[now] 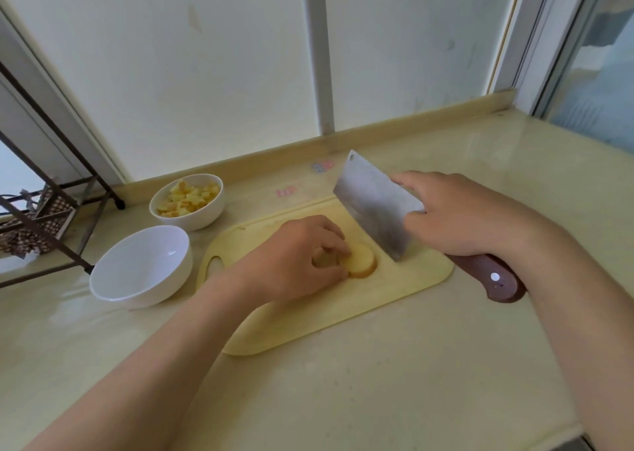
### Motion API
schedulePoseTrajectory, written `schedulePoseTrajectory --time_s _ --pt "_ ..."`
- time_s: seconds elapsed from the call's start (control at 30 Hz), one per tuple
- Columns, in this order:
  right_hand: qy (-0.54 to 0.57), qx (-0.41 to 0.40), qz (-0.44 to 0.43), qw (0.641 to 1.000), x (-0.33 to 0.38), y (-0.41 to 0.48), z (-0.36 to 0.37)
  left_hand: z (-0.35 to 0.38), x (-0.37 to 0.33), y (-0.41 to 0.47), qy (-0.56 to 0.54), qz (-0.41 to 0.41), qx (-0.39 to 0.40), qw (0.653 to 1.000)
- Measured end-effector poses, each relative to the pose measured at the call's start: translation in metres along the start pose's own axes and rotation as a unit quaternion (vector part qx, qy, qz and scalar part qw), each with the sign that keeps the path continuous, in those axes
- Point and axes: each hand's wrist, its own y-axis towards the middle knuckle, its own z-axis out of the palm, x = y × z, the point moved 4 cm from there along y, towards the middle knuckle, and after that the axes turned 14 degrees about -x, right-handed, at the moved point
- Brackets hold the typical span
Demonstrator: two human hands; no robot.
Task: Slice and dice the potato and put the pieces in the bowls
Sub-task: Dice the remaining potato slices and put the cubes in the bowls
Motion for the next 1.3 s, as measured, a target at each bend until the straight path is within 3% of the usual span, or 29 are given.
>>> schedulePoseTrajectory --time_s 0.27,0.4,0.5,0.8,0.97,1.3 --pt "-0.101 0.025 -0.032 0.994 0.022 -0.019 -0.003 0.015 -0.009 -0.005 0.002 0.087 -0.086 0.992" --pt "-0.032 0.110 0.033 0.993 0.030 -0.016 0.001 0.015 -0.016 -0.007 0.016 0.182 -0.082 0.980" --pt "-0.020 0.119 0.028 0.992 0.039 -0.018 0.007 0.016 -0.018 -0.010 -0.004 0.215 -0.073 0.974" --pt "-0.023 0.060 0.024 0.998 0.042 -0.037 -0.001 0.020 -0.015 -0.013 0.013 0.234 -0.082 0.969" --pt "-0.017 0.031 0.032 0.999 0.044 -0.041 -0.006 0.024 -0.016 -0.013 0.006 0.198 -0.075 0.977" --pt "-0.060 0.055 0.023 0.996 0.050 -0.047 -0.005 0.025 -0.012 -0.012 -0.008 0.191 -0.072 0.979"
